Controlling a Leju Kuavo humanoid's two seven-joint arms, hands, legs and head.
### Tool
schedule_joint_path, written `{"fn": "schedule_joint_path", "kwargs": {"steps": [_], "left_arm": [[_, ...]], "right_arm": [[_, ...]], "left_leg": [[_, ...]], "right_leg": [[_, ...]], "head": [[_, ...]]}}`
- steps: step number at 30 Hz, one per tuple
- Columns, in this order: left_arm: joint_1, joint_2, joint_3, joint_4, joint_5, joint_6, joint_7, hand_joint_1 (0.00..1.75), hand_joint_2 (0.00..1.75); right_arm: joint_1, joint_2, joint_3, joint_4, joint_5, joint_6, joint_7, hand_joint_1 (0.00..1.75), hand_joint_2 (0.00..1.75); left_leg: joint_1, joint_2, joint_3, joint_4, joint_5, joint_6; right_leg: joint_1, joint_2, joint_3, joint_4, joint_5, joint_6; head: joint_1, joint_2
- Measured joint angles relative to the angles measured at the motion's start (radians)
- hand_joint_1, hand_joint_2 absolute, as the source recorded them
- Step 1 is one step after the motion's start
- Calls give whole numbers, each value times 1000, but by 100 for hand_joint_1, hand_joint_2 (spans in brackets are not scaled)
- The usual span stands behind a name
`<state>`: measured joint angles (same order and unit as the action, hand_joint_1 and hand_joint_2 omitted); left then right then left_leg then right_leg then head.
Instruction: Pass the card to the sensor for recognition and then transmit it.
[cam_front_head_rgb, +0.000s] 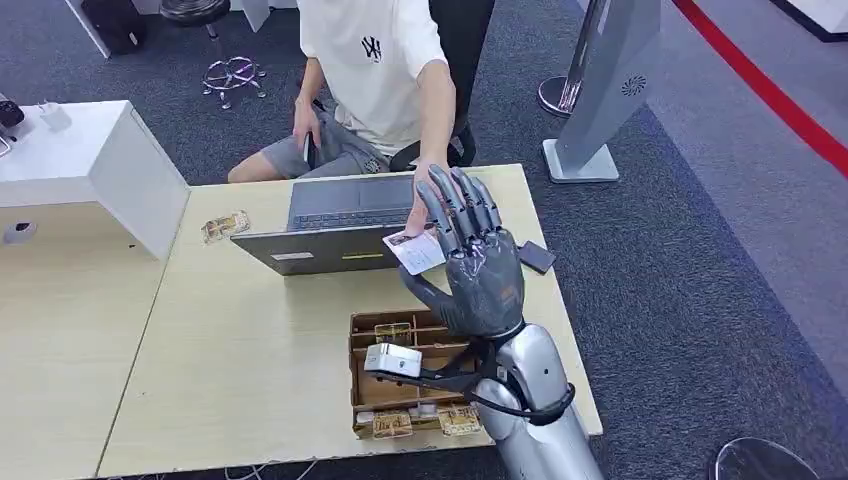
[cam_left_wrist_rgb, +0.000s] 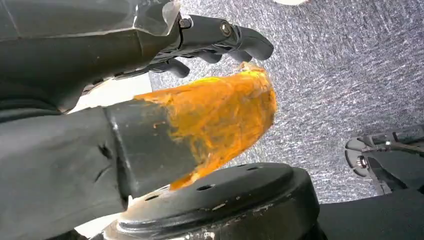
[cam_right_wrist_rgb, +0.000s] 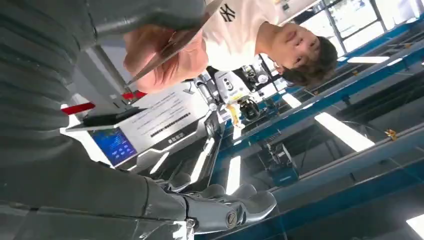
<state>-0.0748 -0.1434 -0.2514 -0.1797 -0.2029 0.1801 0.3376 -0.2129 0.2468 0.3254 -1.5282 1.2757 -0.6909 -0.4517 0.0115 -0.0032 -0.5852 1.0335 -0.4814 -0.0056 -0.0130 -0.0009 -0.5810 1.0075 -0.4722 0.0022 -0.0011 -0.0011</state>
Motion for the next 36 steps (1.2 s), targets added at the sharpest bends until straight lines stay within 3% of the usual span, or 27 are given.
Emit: {"fn": "schedule_joint_path", "kwargs": {"steps": [27, 32, 36], "left_arm": [[1, 0, 0, 0, -13, 6, 1, 0, 0], [1, 0, 0, 0, -15, 6, -2, 0, 0], [1, 0, 0, 0, -15, 8, -2, 0, 0]], "right_arm": [[50, 25, -68, -3, 5, 0, -21, 175, 175], [56, 25, -72, -2, -70, 0, -21, 175, 175], [63, 22, -58, 0, -249, 0, 12, 175, 175]], "left_leg": [[0, 0, 0, 0, 0, 0], [0, 0, 0, 0, 0, 0], [0, 0, 0, 0, 0, 0]], "right_leg": [[0, 0, 0, 0, 0, 0], [0, 0, 0, 0, 0, 0], [0, 0, 0, 0, 0, 0]], "head": [[0, 0], [0, 0], [0, 0]]}}
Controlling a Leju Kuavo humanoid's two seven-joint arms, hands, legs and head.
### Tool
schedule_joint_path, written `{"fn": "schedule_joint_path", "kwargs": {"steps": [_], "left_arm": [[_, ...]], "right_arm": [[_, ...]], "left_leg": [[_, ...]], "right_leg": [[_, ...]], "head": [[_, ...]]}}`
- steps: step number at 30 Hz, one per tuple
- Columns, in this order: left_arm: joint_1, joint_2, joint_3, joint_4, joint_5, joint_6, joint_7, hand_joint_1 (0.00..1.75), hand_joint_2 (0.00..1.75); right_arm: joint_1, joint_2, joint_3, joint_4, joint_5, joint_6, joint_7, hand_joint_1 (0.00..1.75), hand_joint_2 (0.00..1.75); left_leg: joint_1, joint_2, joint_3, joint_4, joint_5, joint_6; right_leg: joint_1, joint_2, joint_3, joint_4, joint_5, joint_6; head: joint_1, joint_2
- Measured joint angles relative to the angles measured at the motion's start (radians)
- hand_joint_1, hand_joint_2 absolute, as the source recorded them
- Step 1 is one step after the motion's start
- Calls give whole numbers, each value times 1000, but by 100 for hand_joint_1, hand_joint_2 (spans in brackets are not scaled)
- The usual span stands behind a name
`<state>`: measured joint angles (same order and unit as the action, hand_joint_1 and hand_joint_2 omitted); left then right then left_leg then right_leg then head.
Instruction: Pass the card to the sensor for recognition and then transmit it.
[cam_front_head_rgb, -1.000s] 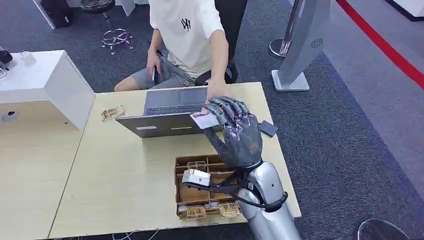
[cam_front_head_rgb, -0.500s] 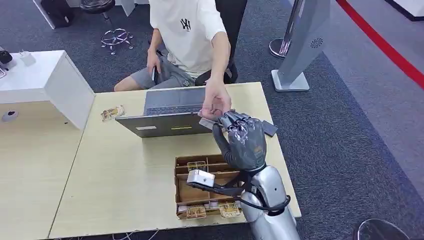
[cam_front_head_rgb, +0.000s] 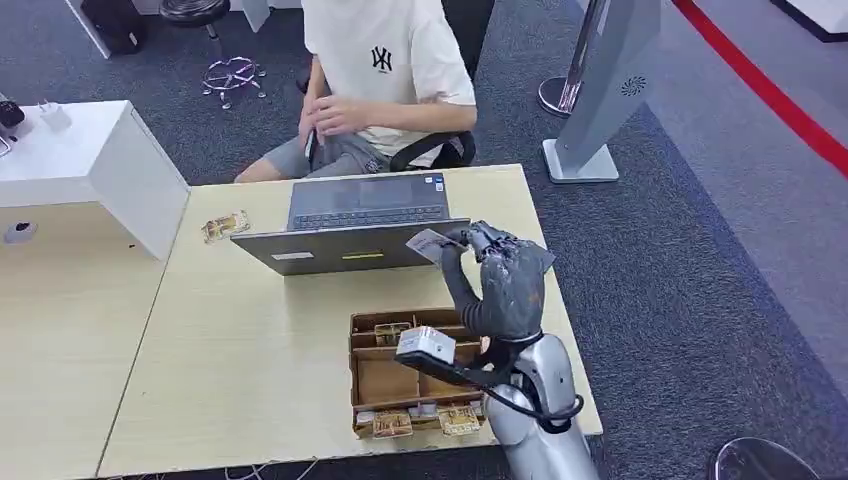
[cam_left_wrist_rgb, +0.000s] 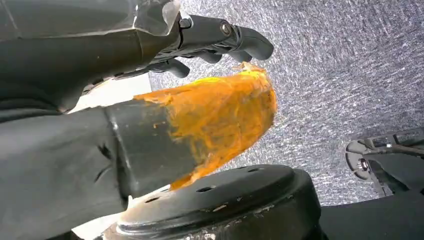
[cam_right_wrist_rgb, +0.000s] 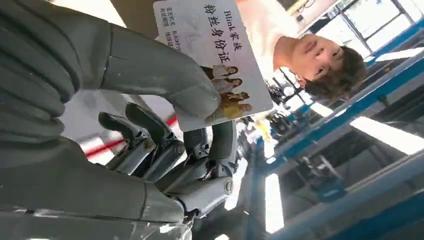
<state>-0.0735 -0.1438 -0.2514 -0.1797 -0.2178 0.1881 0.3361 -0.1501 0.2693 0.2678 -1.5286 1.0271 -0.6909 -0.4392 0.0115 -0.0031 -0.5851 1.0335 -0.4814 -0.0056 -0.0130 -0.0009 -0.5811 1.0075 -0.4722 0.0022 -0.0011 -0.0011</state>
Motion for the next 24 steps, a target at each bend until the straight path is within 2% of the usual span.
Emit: {"fn": "schedule_joint_path", "kwargs": {"steps": [2, 4, 5, 9, 15, 24], "left_arm": [[0, 0, 0, 0, 2, 3, 0, 0, 0], [1, 0, 1, 0, 7, 10, -2, 0, 0], [2, 0, 3, 0, 13, 13, -3, 0, 0], [3, 0, 13, 0, 22, 17, -10, 0, 0], [6, 0, 35, 0, 37, 29, -14, 0, 0], [9, -1, 73, 0, 60, 46, -44, 0, 0]], "right_arm": [[12, -11, 30, -8, -188, 15, 36, 175, 175], [28, -26, 60, -37, -411, 72, 50, 175, 175], [42, -37, 70, -66, -552, 123, 50, 175, 175], [89, -53, 70, -139, -808, 234, 25, 175, 175], [161, -70, 45, -212, -963, 335, -2, 175, 175], [269, -91, -41, -257, -1007, 378, -12, 175, 175]], "left_leg": [[0, 0, 0, 0, 0, 0], [0, 0, 0, 0, 0, 0], [0, 0, 0, 0, 0, 0], [0, 0, 0, 0, 0, 0], [0, 0, 0, 0, -1, 0], [0, 0, 0, 0, -1, 0]], "right_leg": [[0, 0, 0, 0, 0, 0], [0, 0, 0, 0, 0, 0], [0, 0, 0, 0, 0, 0], [0, 0, 0, 0, 0, 0], [0, 0, 0, 0, 0, 0], [0, 0, 0, 0, 0, 0]], "head": [[0, 0], [0, 0], [0, 0], [0, 0], [0, 0], [0, 0]]}}
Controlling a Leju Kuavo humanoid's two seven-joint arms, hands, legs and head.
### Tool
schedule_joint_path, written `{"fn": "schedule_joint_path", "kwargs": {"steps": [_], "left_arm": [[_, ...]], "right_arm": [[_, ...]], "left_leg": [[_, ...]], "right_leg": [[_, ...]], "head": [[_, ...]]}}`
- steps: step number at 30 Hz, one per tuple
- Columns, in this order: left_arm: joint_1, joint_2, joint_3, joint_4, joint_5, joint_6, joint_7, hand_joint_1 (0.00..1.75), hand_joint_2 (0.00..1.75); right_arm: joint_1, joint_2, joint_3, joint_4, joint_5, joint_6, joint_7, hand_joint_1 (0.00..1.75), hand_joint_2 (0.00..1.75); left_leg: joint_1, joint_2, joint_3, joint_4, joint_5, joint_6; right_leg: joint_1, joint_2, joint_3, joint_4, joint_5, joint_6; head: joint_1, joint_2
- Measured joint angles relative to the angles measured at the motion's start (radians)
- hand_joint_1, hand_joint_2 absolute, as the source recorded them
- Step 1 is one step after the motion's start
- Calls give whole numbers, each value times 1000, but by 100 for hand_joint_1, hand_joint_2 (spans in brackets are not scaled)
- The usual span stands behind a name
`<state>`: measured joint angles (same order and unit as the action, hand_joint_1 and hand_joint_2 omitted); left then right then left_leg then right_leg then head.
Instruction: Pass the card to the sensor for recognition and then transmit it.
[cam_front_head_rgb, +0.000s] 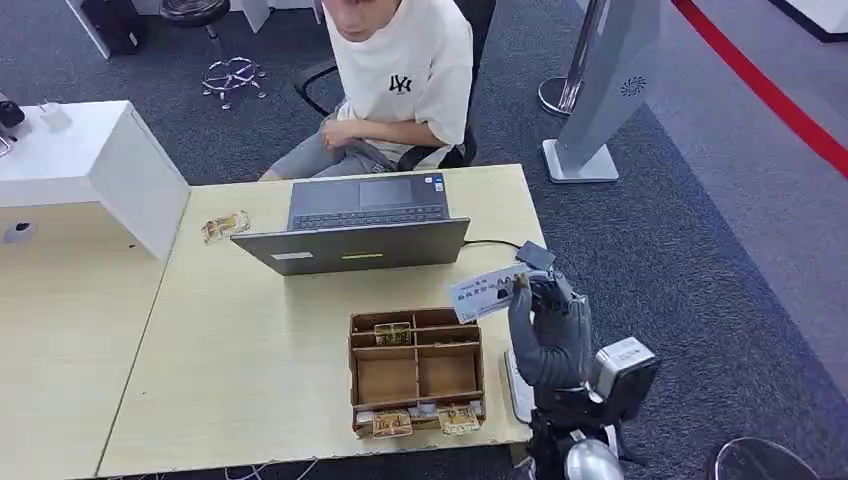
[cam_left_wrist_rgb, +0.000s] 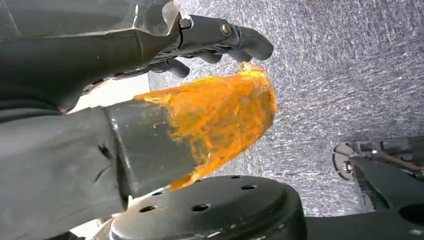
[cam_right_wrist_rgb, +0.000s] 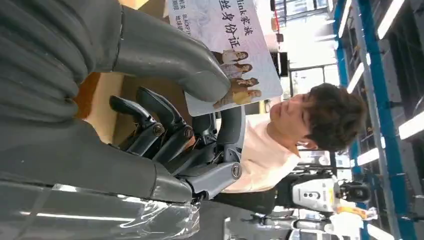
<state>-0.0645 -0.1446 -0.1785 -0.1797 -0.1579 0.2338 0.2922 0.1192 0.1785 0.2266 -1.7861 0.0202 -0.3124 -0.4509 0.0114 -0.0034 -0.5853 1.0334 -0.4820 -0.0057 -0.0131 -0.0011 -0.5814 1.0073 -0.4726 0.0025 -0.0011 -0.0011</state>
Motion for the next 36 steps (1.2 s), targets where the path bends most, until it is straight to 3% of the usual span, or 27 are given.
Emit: {"fn": "schedule_joint_path", "kwargs": {"steps": [12, 19, 24, 31, 36], "left_arm": [[5, 0, 31, 0, 16, 6, -11, 0, 0], [10, -1, 54, 0, 30, 17, 0, 0, 0], [10, -1, 64, 0, 33, 18, -8, 0, 0], [10, -1, 83, 0, 39, 19, -19, 0, 0], [10, -1, 88, 0, 40, 19, -19, 0, 0]], "right_arm": [[63, -29, -95, 3, 8, 13, 18, 175, 175], [128, -48, -211, 22, 69, 41, 34, 175, 175], [124, -48, -284, 86, 141, 47, 48, 175, 175], [91, -48, -381, 212, 146, 117, 54, 175, 175], [82, -48, -416, 256, 151, 127, 52, 175, 175]], "left_leg": [[0, 0, 0, 0, 0, 0], [0, 0, 0, 0, -1, 0], [0, 0, 0, 0, -1, 0], [0, 0, 0, 0, -1, 0], [0, 0, 0, 0, -1, 0]], "right_leg": [[0, 0, 0, 0, 0, 0], [0, 0, 0, 0, 0, 0], [0, 0, 0, 0, 0, 0], [0, 0, 0, 0, 0, 0], [0, 0, 0, 0, 0, 0]], "head": [[0, 0], [0, 0], [0, 0], [0, 0], [0, 0]]}}
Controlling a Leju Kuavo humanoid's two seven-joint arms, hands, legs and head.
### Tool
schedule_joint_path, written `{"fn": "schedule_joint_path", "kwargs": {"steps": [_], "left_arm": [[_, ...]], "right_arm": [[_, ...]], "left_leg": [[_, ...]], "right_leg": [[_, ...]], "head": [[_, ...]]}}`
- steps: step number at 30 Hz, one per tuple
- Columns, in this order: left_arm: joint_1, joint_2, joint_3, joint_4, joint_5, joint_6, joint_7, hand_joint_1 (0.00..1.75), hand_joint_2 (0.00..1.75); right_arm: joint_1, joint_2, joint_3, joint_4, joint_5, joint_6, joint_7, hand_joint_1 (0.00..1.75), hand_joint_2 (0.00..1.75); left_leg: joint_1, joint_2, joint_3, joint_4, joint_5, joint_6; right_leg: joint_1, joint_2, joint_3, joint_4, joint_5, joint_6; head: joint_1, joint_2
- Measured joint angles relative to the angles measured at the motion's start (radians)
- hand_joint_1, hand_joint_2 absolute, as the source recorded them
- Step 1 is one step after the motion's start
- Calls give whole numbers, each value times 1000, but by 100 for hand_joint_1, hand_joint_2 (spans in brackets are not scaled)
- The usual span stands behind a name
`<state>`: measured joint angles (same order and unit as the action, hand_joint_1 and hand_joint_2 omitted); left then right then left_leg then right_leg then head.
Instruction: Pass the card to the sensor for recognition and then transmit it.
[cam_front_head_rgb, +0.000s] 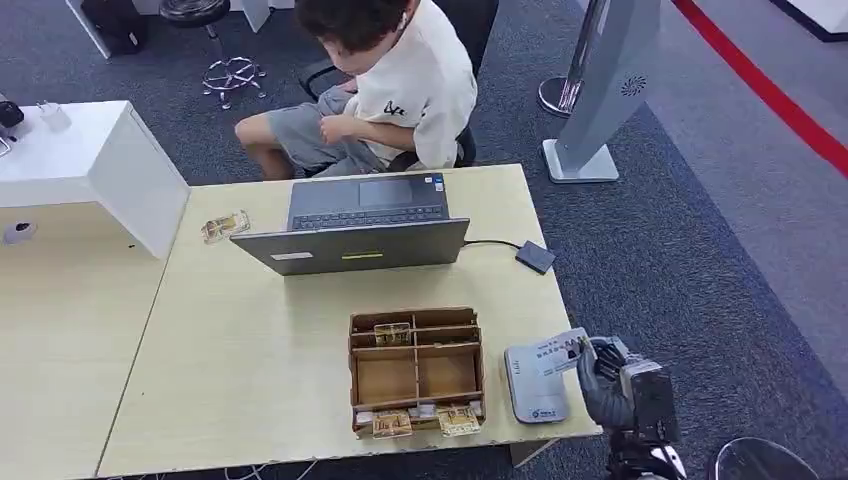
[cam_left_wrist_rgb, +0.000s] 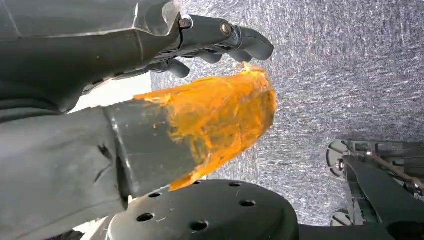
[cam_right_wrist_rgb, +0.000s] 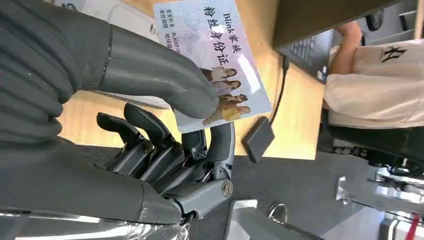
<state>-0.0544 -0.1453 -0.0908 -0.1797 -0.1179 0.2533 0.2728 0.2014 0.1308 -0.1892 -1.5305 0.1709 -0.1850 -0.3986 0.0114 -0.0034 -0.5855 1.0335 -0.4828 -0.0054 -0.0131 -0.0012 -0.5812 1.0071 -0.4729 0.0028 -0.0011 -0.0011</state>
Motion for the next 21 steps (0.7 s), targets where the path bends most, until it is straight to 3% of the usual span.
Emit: {"fn": "schedule_joint_path", "kwargs": {"steps": [8, 21], "left_arm": [[0, -3, 10, 0, 2, 0, 2, 0, 0], [0, -9, 27, 0, 3, 6, -5, 0, 0]], "right_arm": [[-10, 2, -15, 50, 67, 13, 17, 175, 175], [-56, 2, -22, 167, 275, -89, 39, 175, 175]], "left_leg": [[0, 0, 0, 0, 0, 0], [0, 0, 0, 0, 0, 0]], "right_leg": [[0, 0, 0, 0, 0, 0], [0, 0, 0, 0, 0, 0]], "head": [[0, 0], [0, 0]]}}
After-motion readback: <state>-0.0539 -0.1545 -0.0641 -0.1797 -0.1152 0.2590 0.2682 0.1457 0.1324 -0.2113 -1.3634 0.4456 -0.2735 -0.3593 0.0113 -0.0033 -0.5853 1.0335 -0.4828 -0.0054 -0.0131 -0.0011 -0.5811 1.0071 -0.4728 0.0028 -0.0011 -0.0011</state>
